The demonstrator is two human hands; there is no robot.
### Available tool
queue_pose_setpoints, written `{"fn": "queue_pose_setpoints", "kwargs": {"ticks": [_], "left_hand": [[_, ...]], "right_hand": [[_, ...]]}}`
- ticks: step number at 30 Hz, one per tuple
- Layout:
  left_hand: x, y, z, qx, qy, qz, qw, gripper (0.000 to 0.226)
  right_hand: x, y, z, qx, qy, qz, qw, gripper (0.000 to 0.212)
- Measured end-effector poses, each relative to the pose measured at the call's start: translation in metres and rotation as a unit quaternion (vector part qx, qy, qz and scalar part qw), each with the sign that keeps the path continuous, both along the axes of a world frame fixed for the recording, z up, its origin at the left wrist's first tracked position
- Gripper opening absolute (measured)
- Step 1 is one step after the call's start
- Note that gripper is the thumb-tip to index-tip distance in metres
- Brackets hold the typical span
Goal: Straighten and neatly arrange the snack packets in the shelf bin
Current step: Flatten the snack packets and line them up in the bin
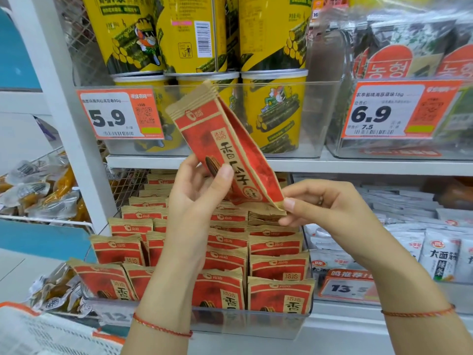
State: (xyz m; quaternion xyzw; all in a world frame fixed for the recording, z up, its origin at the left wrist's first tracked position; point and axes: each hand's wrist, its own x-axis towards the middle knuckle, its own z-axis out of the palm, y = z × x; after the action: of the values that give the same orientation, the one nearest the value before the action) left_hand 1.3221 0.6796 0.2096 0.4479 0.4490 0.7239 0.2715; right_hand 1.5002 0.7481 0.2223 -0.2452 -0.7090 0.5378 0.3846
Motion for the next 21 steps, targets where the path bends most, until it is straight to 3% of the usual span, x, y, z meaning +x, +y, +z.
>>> {"fn": "queue_pose_setpoints", "kwargs": {"ticks": [3,7,12,21], "left_hand": [[-0.004,-0.001,-0.002,-0.015,0.024,-0.06,0.998,0.053],[0.002,0.003,-0.003,-0.023,0.031,-0.048,0.998,0.047],[0.013,0.002,-0.002,-0.032,0.075,-0.072,0.994,0.042],[0.032,0.002,0.002,-0.043,0.122,-0.111,0.985,0.041]], "right_hand": [[0.004,0.002,0.0,-0.01,0.002,-0.01,1.0,0.016],[0.006,0.005,-0.001,0.005,-0.013,-0.053,0.999,0.016],[0.005,0.002,0.007,0.006,0.089,-0.088,0.992,0.019],[0.004,0.0,0.004,0.012,0.138,-0.103,0.985,0.02]]}}
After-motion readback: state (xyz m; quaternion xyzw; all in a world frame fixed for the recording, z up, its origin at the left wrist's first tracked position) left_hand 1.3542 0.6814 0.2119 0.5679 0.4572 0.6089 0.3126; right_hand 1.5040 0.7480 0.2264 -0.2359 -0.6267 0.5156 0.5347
